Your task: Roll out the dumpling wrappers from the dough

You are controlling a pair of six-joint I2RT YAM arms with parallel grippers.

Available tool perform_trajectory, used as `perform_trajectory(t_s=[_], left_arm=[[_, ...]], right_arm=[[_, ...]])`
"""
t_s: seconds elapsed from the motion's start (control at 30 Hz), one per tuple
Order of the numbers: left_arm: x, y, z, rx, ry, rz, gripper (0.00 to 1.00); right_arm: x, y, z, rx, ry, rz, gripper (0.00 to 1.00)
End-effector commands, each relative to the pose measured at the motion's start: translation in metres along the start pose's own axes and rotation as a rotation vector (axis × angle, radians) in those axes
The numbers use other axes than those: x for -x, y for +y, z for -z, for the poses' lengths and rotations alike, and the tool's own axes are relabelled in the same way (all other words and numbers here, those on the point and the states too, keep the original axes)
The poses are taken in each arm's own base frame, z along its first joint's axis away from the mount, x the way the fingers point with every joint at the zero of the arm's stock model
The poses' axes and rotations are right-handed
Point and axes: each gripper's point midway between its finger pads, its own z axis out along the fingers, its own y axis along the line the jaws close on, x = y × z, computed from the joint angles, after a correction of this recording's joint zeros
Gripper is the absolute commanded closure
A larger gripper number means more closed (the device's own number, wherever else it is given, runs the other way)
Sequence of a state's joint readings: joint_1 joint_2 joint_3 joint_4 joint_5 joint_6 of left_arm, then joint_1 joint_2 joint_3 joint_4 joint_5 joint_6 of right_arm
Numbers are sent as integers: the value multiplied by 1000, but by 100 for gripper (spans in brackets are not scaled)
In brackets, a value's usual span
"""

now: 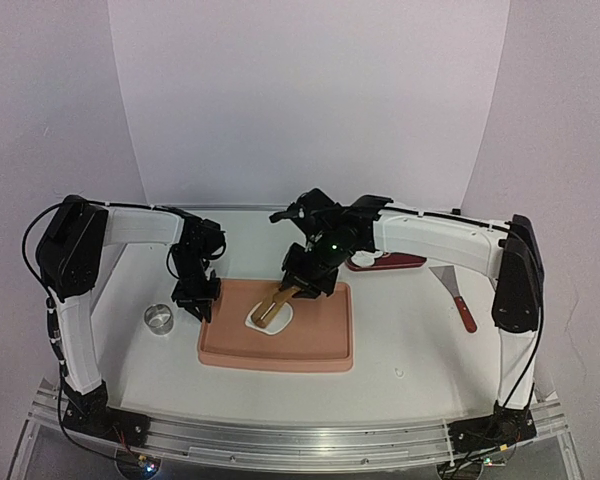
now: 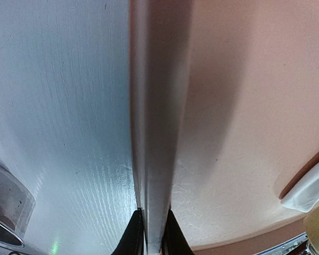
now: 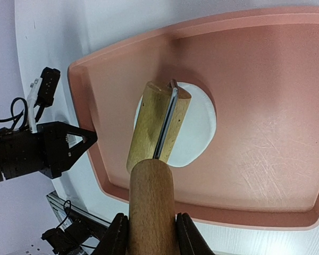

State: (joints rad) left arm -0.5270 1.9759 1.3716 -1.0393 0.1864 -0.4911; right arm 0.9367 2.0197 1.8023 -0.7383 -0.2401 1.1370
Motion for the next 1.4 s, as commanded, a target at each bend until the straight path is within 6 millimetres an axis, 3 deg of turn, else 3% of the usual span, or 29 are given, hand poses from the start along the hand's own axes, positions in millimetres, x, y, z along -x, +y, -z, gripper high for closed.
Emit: perform_trajectory(t_s=[0.0, 0.13, 0.37, 0.5, 0.77, 1.37], left_arm=[[-16, 6, -11, 36, 51, 7, 93], [-15, 5, -13, 32, 47, 12, 93], [-14, 4, -16, 30, 48, 7, 94], [-11, 3, -18, 32, 55, -4, 94], [-11, 4, -20, 37, 56, 1, 94], [-8, 3, -20, 40, 56, -12, 95]], right_arm=[[8, 7, 1, 26, -29, -30, 100], [3, -11, -2, -35, -15, -42, 100], [-10, -36, -32, -105, 65, -55, 100], [-28, -62, -46, -191, 173, -115, 100], [-42, -88, -25, -319, 247, -72, 100], [-75, -116, -29, -430, 303, 27, 100]])
